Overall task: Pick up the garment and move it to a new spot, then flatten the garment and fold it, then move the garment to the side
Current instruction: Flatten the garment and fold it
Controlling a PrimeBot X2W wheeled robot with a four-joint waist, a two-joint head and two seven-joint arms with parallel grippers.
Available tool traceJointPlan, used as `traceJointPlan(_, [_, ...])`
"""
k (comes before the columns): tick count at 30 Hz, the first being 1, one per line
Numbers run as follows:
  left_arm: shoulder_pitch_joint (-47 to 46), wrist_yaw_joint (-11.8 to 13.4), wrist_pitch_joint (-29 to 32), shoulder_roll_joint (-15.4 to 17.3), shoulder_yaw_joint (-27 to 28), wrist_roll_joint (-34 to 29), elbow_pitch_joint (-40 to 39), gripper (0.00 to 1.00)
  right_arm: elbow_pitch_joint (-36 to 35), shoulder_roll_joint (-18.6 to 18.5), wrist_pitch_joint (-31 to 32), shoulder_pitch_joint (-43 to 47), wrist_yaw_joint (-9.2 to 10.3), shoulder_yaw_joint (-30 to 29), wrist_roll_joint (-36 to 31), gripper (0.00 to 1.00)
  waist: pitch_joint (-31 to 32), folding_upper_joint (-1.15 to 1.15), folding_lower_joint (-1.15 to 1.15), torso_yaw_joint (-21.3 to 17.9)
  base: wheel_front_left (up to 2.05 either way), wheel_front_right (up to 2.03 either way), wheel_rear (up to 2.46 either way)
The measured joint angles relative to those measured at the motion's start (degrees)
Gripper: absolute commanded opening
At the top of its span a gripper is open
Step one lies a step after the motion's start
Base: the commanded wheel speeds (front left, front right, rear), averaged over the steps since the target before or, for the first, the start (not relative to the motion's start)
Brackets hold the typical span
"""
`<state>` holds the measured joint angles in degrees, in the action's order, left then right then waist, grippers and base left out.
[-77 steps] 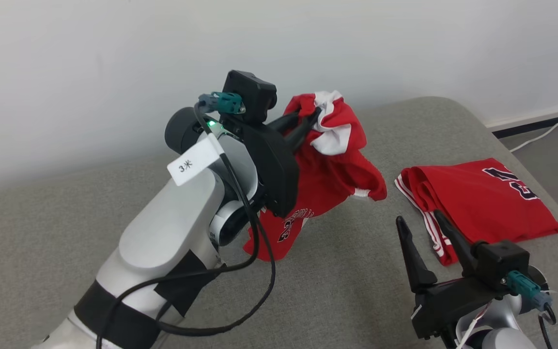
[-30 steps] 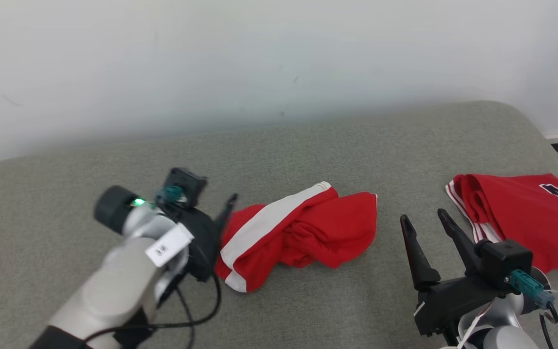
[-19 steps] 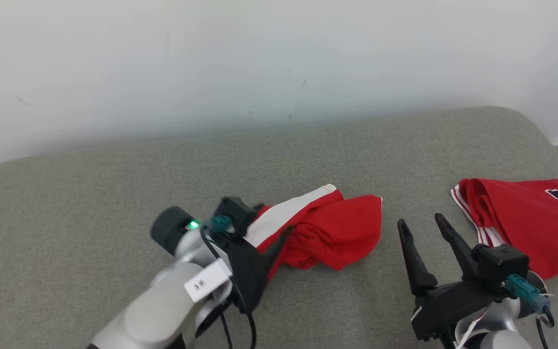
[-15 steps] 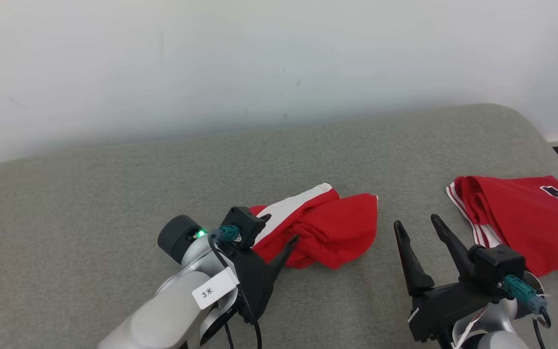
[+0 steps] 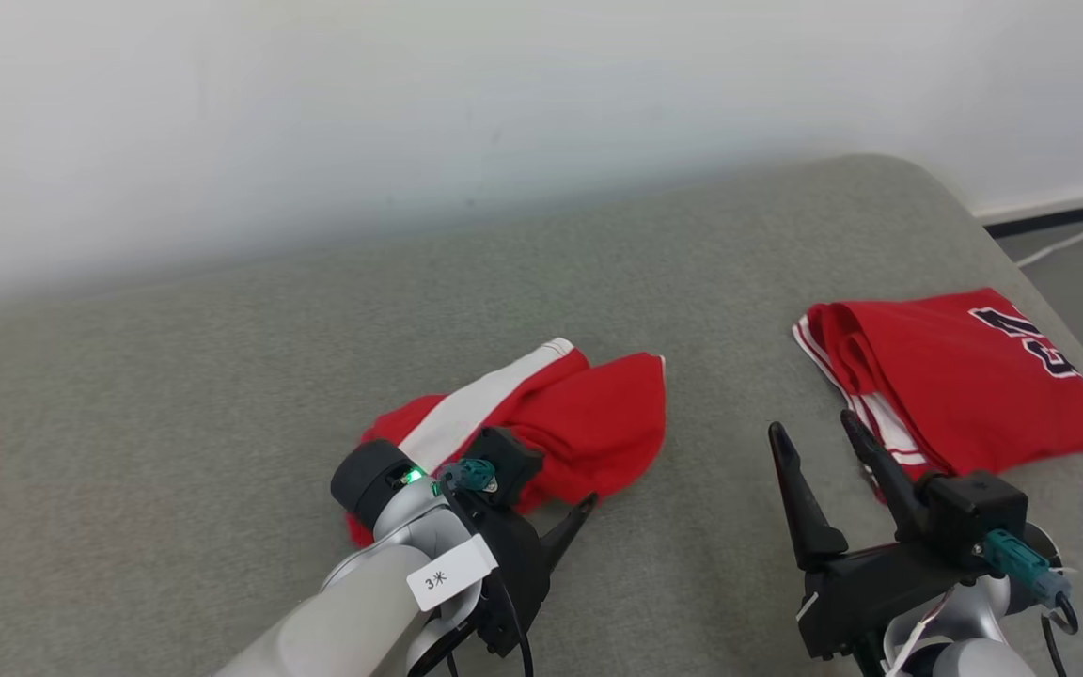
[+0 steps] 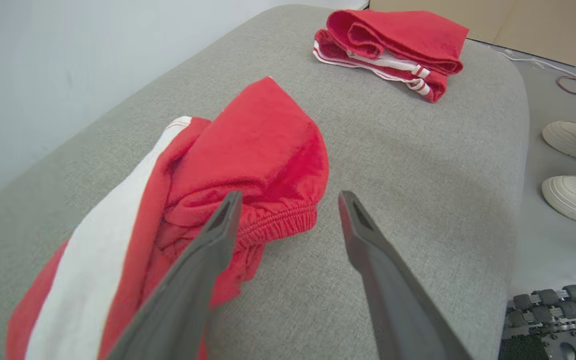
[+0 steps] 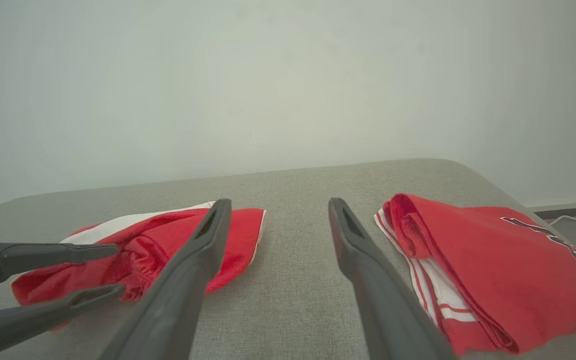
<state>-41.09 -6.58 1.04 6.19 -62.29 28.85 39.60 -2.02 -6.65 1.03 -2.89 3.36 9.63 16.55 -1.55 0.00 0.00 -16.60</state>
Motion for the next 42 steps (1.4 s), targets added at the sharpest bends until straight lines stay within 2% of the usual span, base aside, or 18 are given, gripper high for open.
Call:
traceJointPlan(8, [-0.3, 0.0, 0.5, 0.3, -0.7, -0.6, 2.0, 1.00, 0.0, -0.1, 0.0, -0.2, 0.19, -0.5, 0.0, 1.00, -2.4, 0.00, 0.00, -3.5, 0.00, 0.00, 0.00])
traceJointPlan(14, [-1.9, 0.1, 2.0, 1.2, -3.0, -4.0, 5.2, 1.00, 0.4, 0.1, -0.2, -1.3, 0.24, -0.7, 0.1, 1.00, -4.2, 0.00, 0.00, -6.2, 0.00, 0.00, 0.00])
traceJointPlan(17, [-2.7, 1.0, 2.2, 1.2, -3.3, -5.4, 6.4, 1.00, 0.6, 0.2, -0.5, -1.2, 0.26, -0.8, 0.2, 1.00, -4.6, 0.00, 0.00, -7.0, 0.00, 0.00, 0.00])
traceJointPlan(26, [-3.0, 4.5, 1.2, 0.9, -4.0, -7.6, 8.3, 1.00, 0.8, 0.3, -1.0, -1.2, 0.43, -0.6, 0.2, 1.00, -4.9, 0.00, 0.00, -7.3, 0.00, 0.00, 0.00])
traceJointPlan(34, [-3.9, 5.4, -0.1, -0.1, -4.9, -9.1, 9.9, 1.00, 1.5, 0.4, -1.0, -1.2, 0.42, 0.0, 0.2, 1.00, -4.6, 0.00, 0.00, -7.3, 0.00, 0.00, 0.00])
traceJointPlan(36, [-3.9, 5.6, -0.1, -0.4, -5.0, -9.1, 10.6, 0.85, 1.6, 0.4, -1.0, -1.2, 0.34, 0.1, 0.2, 1.00, -4.6, 0.00, 0.00, -7.3, 0.00, 0.00, 0.00])
traceJointPlan(37, [-3.9, 5.6, -0.1, -0.6, -5.0, -9.1, 11.0, 0.85, 1.6, 0.4, -1.0, -1.2, 0.33, 0.1, 0.2, 1.00, -4.5, 0.00, 0.00, -7.4, 0.00, 0.00, 0.00])
traceJointPlan(39, [-3.8, 6.1, -0.1, -0.7, -4.7, -8.8, 11.5, 1.00, 1.6, 0.4, -1.0, -1.2, 0.32, 0.1, 0.2, 1.00, -4.5, 0.00, 0.00, -7.5, 0.00, 0.00, 0.00])
traceJointPlan(42, [-3.4, 6.1, 0.0, -1.0, -3.9, -7.6, 11.9, 1.00, 1.5, 0.3, -1.1, -1.2, 0.18, 0.1, 0.2, 1.00, -4.7, 0.00, -0.01, -7.7, 0.00, 0.00, 0.00])
